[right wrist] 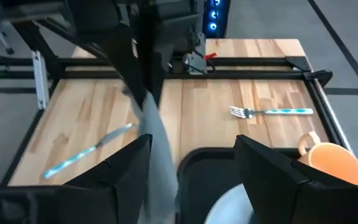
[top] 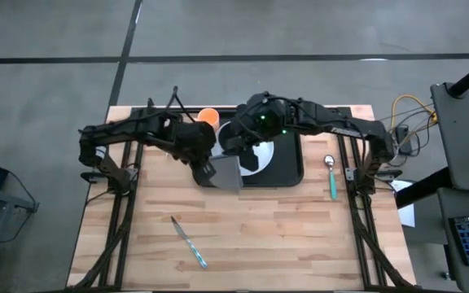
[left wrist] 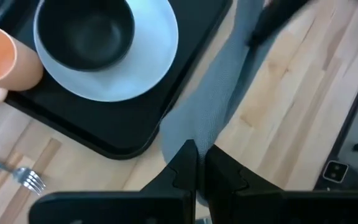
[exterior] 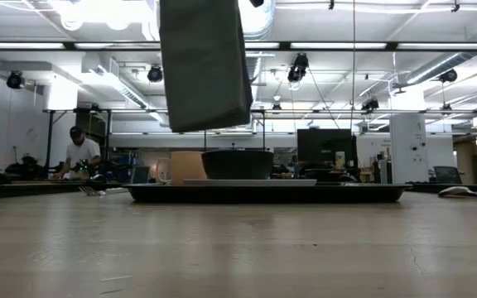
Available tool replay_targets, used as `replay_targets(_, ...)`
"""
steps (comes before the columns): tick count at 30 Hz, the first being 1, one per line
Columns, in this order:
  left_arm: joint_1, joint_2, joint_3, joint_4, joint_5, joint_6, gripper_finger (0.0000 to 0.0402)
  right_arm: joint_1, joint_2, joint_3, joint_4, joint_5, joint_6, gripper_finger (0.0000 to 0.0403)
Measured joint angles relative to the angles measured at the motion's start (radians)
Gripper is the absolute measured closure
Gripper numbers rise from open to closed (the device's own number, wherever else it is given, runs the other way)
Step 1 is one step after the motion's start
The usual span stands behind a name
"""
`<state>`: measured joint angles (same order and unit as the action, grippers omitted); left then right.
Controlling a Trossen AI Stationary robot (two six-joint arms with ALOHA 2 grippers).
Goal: Set up tray
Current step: Put the gray napkin to the right of the white plate on the black tray
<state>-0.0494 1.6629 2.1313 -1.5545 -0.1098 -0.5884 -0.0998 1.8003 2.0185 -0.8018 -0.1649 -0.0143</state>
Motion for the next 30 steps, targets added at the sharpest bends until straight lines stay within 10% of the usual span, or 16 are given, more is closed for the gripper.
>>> replay_targets(20, 0.020, 0.004, 0.041, 0.018, -0.003, 0.012, 0.0402, 0.052, 0.065, 0.018, 0.022, 0.008, 0.018, 0.0193)
replay_targets(30, 0.009, 0.003, 0.075, 0.007, 0.011, 0.011, 0.0401, 0.055, 0.063, 0.006, 0.019, 0.010, 0.009, 0.0329)
